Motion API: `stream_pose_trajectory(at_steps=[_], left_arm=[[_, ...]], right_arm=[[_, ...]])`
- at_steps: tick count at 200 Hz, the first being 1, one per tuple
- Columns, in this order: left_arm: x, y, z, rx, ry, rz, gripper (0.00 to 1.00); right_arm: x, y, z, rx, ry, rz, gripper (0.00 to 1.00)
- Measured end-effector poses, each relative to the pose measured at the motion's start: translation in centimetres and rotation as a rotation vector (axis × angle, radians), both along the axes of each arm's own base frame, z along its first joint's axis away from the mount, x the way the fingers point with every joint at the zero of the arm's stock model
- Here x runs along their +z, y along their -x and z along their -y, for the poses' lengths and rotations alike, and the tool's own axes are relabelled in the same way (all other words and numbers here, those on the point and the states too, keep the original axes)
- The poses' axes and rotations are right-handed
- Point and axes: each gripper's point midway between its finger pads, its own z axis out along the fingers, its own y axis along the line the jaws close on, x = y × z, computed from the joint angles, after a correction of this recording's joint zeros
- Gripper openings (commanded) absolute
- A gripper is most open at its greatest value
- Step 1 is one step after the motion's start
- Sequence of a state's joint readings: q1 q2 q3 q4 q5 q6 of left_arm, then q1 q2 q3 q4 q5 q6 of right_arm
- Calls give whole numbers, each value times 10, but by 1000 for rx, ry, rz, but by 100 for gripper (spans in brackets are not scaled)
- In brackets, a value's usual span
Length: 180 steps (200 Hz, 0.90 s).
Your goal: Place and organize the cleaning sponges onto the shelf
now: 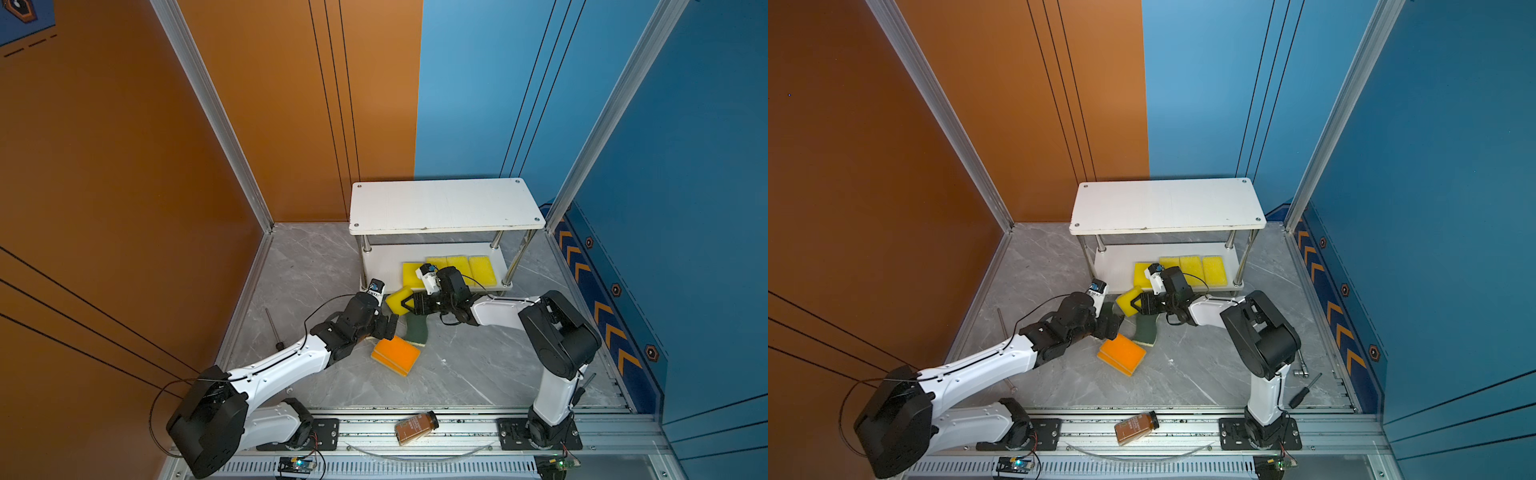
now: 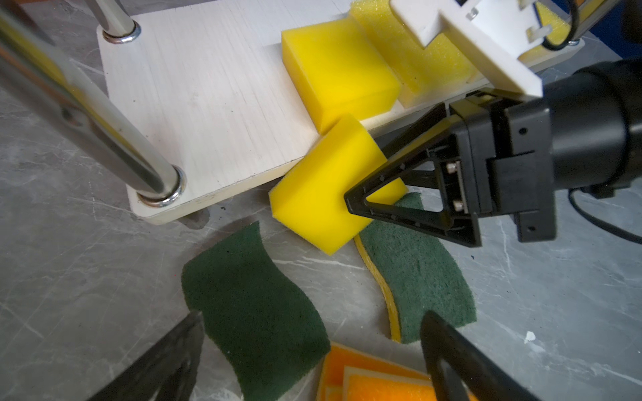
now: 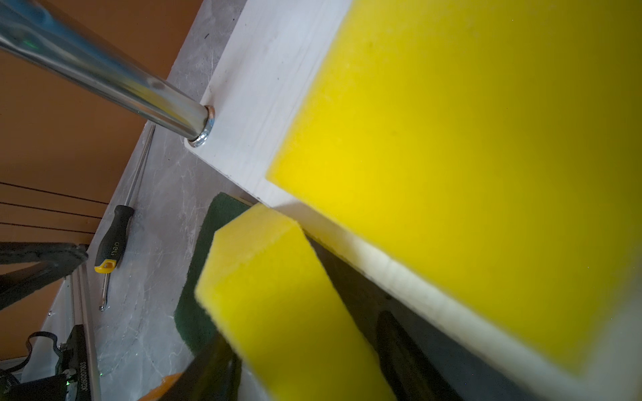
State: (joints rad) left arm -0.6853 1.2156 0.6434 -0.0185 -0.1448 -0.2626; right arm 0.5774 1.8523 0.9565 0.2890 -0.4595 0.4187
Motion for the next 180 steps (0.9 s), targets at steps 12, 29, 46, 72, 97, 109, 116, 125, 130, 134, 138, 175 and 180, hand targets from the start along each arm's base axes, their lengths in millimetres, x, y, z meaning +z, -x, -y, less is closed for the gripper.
stream_pose_trajectory(at_steps=[12, 29, 46, 72, 97, 109, 116, 125, 130, 134, 138, 175, 180], left_arm=[[0, 0, 0, 0, 0, 0, 98], [0, 0, 0, 0, 0, 0, 98], [0, 0, 0, 0, 0, 0, 98], [0, 0, 0, 0, 0, 0, 98], [0, 0, 0, 0, 0, 0, 98], [0, 0, 0, 0, 0, 0, 98], [0, 0, 0, 0, 0, 0, 98], [0, 0, 0, 0, 0, 0, 98], [0, 0, 0, 0, 0, 0, 98], [0, 0, 0, 0, 0, 0, 98], [0, 0, 0, 0, 0, 0, 98], [0, 0, 0, 0, 0, 0, 98], [0, 0, 0, 0, 0, 0, 98]], right_arm=[[0, 0, 0, 0, 0, 0, 56], [0, 0, 0, 0, 0, -1, 54], [-1, 1, 0, 1, 2, -3, 54], [-3, 3, 1, 1, 10, -15, 53], [-3, 3, 1, 1, 11, -17, 52], [-3, 3, 1, 0, 10, -18, 49], [-3, 3, 1, 0, 10, -18, 47], [-3, 3, 1, 0, 9, -20, 41], [-3, 3, 1, 0, 7, -22, 38], [-3, 3, 1, 4, 7, -20, 35], [-3, 3, 1, 3, 7, -22, 33], [-2, 4, 0, 8, 4, -24, 22], [-2, 4, 0, 8, 4, -24, 21]])
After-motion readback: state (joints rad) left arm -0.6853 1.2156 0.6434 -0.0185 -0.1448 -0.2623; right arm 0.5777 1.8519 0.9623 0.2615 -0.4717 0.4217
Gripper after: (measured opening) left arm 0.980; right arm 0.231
